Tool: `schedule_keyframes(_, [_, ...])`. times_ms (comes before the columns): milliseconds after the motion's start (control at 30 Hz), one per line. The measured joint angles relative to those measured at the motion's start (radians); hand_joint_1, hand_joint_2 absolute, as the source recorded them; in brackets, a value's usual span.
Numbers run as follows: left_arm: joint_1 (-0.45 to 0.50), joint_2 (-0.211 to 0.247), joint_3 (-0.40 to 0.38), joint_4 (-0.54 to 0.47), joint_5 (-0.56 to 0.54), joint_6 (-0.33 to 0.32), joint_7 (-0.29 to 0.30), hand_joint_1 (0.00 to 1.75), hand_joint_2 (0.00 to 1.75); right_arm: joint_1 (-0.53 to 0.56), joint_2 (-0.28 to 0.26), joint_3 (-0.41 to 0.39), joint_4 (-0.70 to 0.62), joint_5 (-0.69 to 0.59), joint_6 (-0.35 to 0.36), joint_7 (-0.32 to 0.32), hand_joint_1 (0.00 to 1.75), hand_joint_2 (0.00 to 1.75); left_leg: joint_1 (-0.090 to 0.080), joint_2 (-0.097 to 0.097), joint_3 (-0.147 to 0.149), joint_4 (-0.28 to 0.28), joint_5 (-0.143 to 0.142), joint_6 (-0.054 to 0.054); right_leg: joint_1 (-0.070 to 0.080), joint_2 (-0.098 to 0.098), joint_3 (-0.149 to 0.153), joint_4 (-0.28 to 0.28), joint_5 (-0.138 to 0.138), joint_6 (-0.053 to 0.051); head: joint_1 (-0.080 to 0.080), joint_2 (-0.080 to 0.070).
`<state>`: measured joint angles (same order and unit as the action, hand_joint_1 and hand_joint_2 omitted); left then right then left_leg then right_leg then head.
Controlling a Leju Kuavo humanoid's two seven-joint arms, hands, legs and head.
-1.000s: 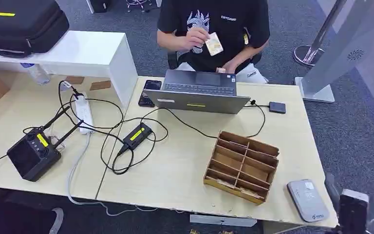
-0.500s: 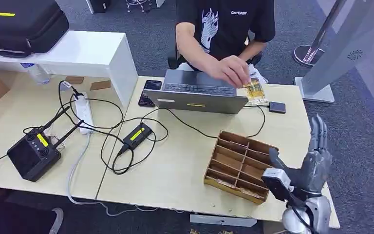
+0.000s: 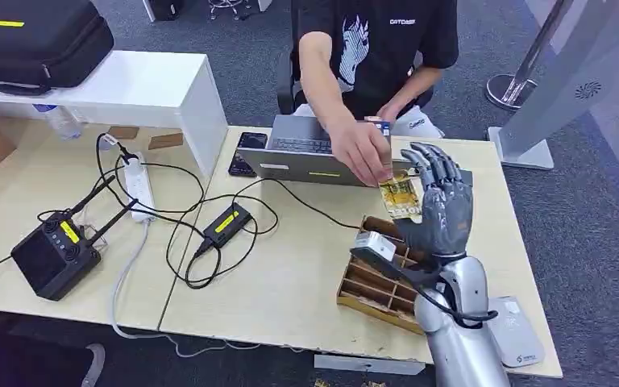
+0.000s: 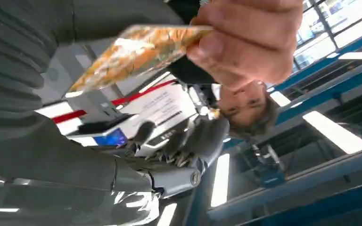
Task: Pass the card to the sensor for recognition and then transmit it.
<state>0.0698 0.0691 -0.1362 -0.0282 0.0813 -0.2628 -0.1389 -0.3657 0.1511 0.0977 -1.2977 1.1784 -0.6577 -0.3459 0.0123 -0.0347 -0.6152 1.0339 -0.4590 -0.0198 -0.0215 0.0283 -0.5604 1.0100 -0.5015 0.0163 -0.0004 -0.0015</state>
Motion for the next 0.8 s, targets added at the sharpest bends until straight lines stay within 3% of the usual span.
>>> schedule_keyframes(67, [-0.002,0.004,-0.017,0.0,0.004,-0.002,0.0,0.0,1.75,-0.034,-0.002,0.039,0.026,0.03,-0.006,0.026,1.75,1.75,0.0,0.0,0.0,0.0,0.0,0.0,0.0,0.0,0.0,0.0,0.0,0.0,0.0,0.0])
schedule_keyframes(167, [-0.005,0.008,-0.042,0.0,0.012,-0.004,0.0,0.0,1.75,-0.078,-0.006,0.094,0.06,0.078,-0.019,0.067,1.71,1.75,0.0,0.0,0.0,0.0,0.0,0.0,0.0,0.0,0.0,0.0,0.0,0.0,0.0,0.0])
schedule_keyframes(267, [-0.005,0.013,-0.058,0.001,0.02,-0.005,-0.001,0.0,1.75,-0.092,-0.008,0.117,0.068,0.102,-0.03,0.066,1.75,1.75,0.0,-0.001,0.0,0.0,0.0,0.0,0.0,0.0,0.0,0.0,0.0,0.0,0.0,0.0])
schedule_keyframes(633, [-0.004,0.014,-0.085,0.002,0.059,-0.001,-0.005,0.0,1.75,0.012,-0.008,0.105,-0.057,0.082,-0.035,-0.119,1.75,1.75,0.0,0.0,0.0,0.0,0.0,0.0,0.0,0.0,0.0,0.0,0.0,0.0,0.0,0.0])
schedule_keyframes(800, [-0.001,0.006,-0.09,0.002,0.099,0.009,-0.005,0.0,1.75,0.133,0.001,0.022,-0.171,0.001,-0.037,-0.267,1.75,1.75,0.0,0.0,0.0,0.0,0.0,0.0,0.0,0.0,0.0,0.0,0.0,0.0,0.0,0.0])
